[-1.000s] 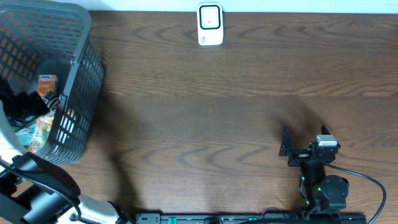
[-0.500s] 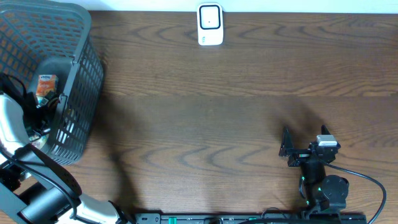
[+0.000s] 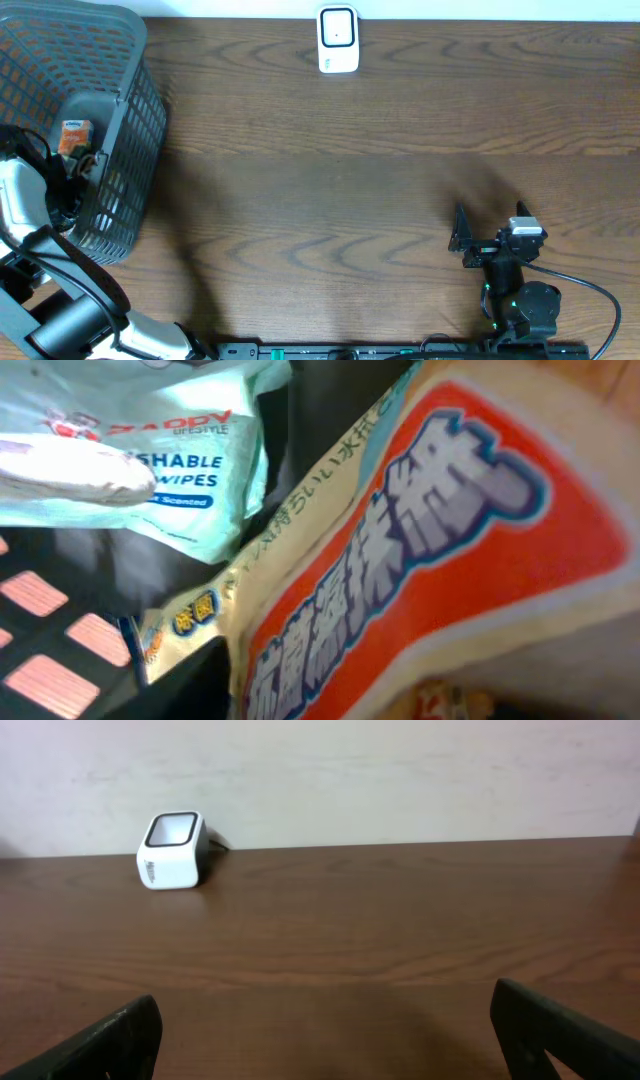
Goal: Scan the item barcode
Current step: 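Grasp the yellow snack bag and lift it out of the basket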
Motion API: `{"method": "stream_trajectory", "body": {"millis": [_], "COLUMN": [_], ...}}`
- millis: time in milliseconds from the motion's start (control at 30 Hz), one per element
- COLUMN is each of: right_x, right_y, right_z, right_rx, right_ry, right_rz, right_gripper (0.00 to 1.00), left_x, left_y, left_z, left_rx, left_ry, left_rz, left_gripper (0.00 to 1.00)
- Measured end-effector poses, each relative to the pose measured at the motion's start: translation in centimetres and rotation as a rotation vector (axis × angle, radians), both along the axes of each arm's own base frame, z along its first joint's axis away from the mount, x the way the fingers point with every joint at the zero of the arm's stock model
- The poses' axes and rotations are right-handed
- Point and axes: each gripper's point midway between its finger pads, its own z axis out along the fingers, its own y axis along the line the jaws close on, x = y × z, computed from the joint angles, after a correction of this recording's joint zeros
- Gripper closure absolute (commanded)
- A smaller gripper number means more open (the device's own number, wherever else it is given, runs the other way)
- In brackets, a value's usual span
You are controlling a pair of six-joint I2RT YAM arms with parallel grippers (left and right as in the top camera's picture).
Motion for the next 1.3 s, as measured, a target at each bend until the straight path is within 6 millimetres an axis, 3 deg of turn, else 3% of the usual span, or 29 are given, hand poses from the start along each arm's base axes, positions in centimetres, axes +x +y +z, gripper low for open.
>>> {"method": "stream_trajectory", "body": {"millis": [233,400,533,700,800,1000,1200,1300], "right_x": [0.0,0.0,0.0,0.0,0.0,0.0,0.0,0.0], "right_y": [0.0,0.0,0.0,0.0,0.0,0.0,0.0,0.0], "right_z": [0.0,0.0,0.0,0.0,0.0,0.0,0.0,0.0], "right_rx": [0.000,0.000,0.000,0.000,0.000,0.000,0.000,0.000], "right_ry": [0.000,0.000,0.000,0.000,0.000,0.000,0.000,0.000], "right_rz": [0.000,0.000,0.000,0.000,0.000,0.000,0.000,0.000], "right_gripper": [0.01,0.01,0.01,0.01,0.01,0.01,0.01,0.01], "left_x": [0.0,0.9,2.6,3.5,3.1,2.9,2.7,2.7], "left_y": [0.0,0.5,1.9,2.5,1.9,-0.8,-4.3,-6.2], "left_z": [0.1,2.4,8.0,18.6,24.2,33.5,40.7,42.4], "left_rx": [-0.003,0.025,0.125,0.292,0.364,0.397,0.329,0.287], "left_ry": [-0.002,-0.060,-0.229,-0.555,-0.737,-1.099,-1.409,-1.482], "left_rz": [0.025,0.097,0.173,0.255,0.267,0.243,0.180,0.129], "left_gripper": [0.92,0.93,0.93,0.92,0.93,0.92,0.93,0.92]}}
